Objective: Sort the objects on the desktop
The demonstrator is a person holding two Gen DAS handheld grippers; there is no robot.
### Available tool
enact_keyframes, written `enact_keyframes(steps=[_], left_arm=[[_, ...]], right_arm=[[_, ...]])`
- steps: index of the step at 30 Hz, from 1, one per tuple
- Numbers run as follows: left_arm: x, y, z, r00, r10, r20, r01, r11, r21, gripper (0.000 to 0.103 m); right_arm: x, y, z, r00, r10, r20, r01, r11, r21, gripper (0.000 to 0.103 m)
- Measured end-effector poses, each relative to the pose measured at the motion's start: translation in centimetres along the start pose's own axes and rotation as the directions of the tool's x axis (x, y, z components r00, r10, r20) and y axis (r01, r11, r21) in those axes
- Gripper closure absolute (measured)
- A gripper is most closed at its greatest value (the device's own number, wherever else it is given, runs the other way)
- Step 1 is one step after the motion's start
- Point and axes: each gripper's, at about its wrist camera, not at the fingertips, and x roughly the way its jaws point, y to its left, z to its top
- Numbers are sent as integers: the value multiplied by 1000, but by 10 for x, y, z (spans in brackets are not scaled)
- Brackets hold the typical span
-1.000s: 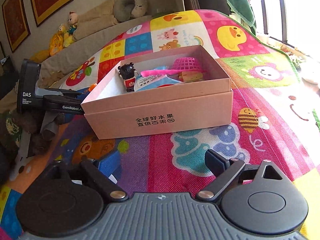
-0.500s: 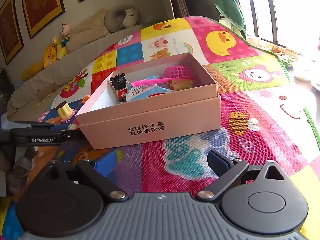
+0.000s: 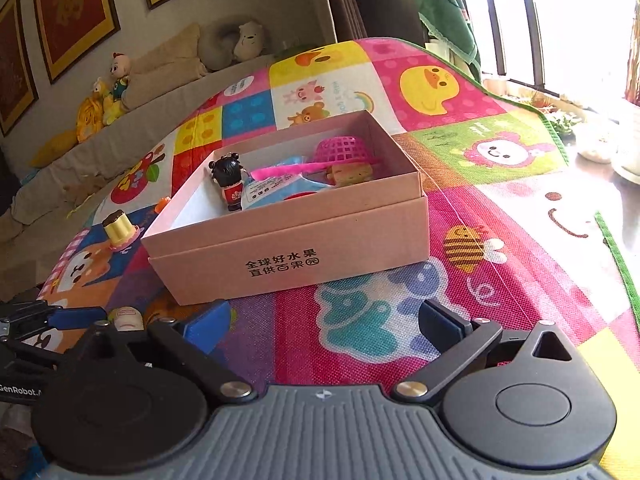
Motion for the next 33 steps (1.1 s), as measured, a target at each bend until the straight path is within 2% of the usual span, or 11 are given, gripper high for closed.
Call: enact_keyframes(steps=[1, 3, 5, 8, 16, 22, 24, 26, 28, 31, 33], left_arm=[[0, 5, 0, 998, 57, -1, -57, 998, 3, 6], [4, 19, -2, 981, 192, -25, -192, 981, -3, 5], [6, 34, -4, 970, 239, -51, -242, 969, -45, 4], [3, 56, -8, 971, 227, -78, -236, 964, -123, 3], [20, 75, 8, 975, 223, -16, -223, 964, -145, 3], [60, 98, 44, 957, 288, 38, -278, 945, -172, 3], [72, 106, 54, 960, 279, 33, -268, 944, -191, 7], [84, 109, 61, 957, 291, 18, -283, 941, -187, 19], [92, 110, 64, 957, 289, 10, -283, 942, -182, 26], [100, 116, 62, 948, 316, -25, -315, 929, -195, 51], [92, 120, 58, 953, 301, -14, -297, 930, -216, 57]], right_arm=[[0, 3, 0, 1000, -1, -5, 1, 1000, -23, 3], [1, 16, 0, 1000, -14, -16, 12, 996, -90, 3], [2, 27, 3, 1000, -17, -24, 14, 990, -142, 3], [4, 43, 8, 999, -28, -20, 23, 977, -211, 3], [9, 52, 16, 998, -61, -23, 54, 976, -213, 3], [-6, 66, 29, 998, -49, 24, 54, 956, -289, 3], [-10, 70, 33, 998, -43, 42, 54, 951, -305, 3], [-11, 74, 38, 998, -33, 44, 46, 947, -319, 3], [-8, 81, 45, 999, -18, 38, 30, 941, -336, 3], [0, 100, 64, 999, 35, 27, -22, 930, -366, 4], [10, 121, 82, 997, 81, 16, -69, 917, -394, 10]])
